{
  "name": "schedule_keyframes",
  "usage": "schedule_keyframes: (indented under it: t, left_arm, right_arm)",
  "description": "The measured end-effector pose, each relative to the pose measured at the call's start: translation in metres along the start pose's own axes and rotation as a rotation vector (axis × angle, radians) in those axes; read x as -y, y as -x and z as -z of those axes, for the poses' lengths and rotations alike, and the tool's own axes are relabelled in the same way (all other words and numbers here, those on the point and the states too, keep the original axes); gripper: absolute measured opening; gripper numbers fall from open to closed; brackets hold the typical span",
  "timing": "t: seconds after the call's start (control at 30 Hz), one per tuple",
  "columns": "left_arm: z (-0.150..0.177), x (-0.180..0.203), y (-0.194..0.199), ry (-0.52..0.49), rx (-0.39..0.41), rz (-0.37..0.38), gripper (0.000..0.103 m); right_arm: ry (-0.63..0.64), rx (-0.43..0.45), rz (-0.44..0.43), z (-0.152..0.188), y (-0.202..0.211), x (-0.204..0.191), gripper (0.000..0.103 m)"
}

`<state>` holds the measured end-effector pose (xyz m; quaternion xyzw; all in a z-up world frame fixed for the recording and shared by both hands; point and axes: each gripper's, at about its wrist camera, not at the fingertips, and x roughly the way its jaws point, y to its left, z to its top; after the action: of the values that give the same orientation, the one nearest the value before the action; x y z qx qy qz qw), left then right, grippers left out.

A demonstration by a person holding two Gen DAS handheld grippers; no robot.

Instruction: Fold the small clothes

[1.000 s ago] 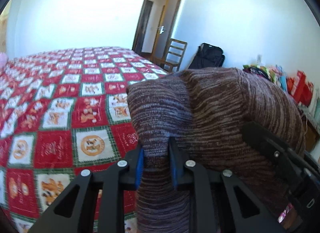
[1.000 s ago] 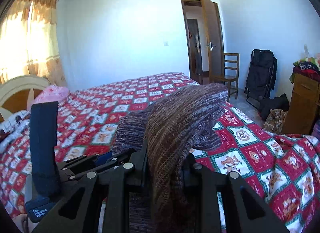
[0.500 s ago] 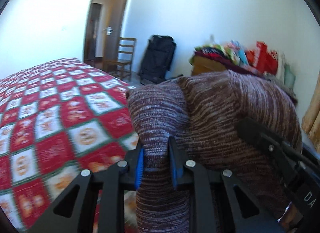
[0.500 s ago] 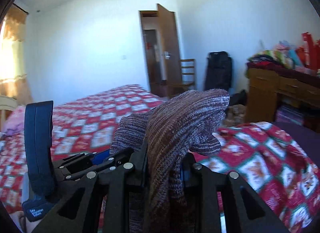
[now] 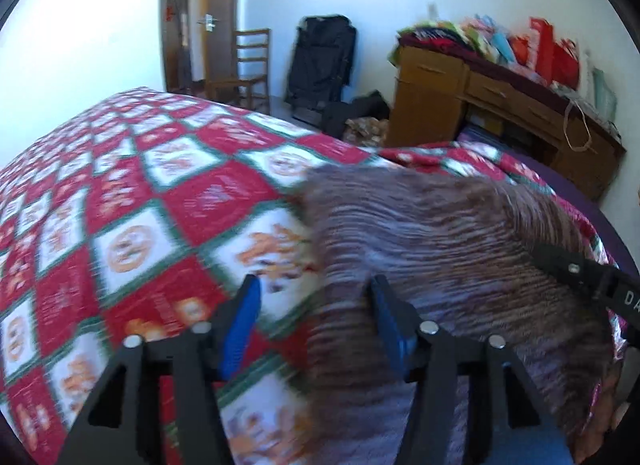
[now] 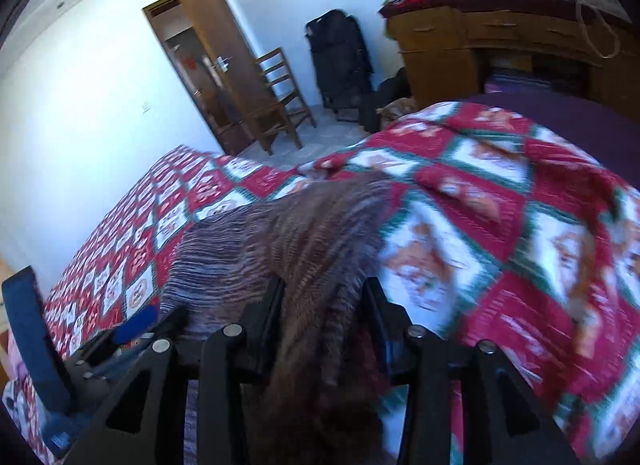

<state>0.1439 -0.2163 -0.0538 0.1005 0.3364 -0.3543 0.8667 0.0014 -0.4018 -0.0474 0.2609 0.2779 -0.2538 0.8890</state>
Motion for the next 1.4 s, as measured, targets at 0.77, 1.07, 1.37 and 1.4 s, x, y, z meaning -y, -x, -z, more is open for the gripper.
schedule_keyframes:
  t: [0.77, 1.07, 1.37, 1.4]
  left_arm:
    - [0.079, -0.005, 0.061, 0.083, -0.130, -0.072, 0.065]
    - [0.083, 0.017, 0.116, 0.026, -0.005, -0.141, 0.097]
    - [0.080, 0.025, 0.156, 0.022, 0.066, -0.203, 0.103]
    - [0.079, 0.025, 0.160, 0.019, 0.079, -0.211, 0.103]
  right_arm:
    - [0.320, -0.057, 0.091, 0.090, 0.058, -0.029, 0.041]
    - [0.253, 0.184, 0.144, 0.102, 0.144, -0.034, 0.081]
    - [0.212, 0.301, 0.162, 0.092, 0.182, -0.044, 0.082]
    - [0.223, 0.312, 0.168, 0.094, 0.184, -0.047, 0.082]
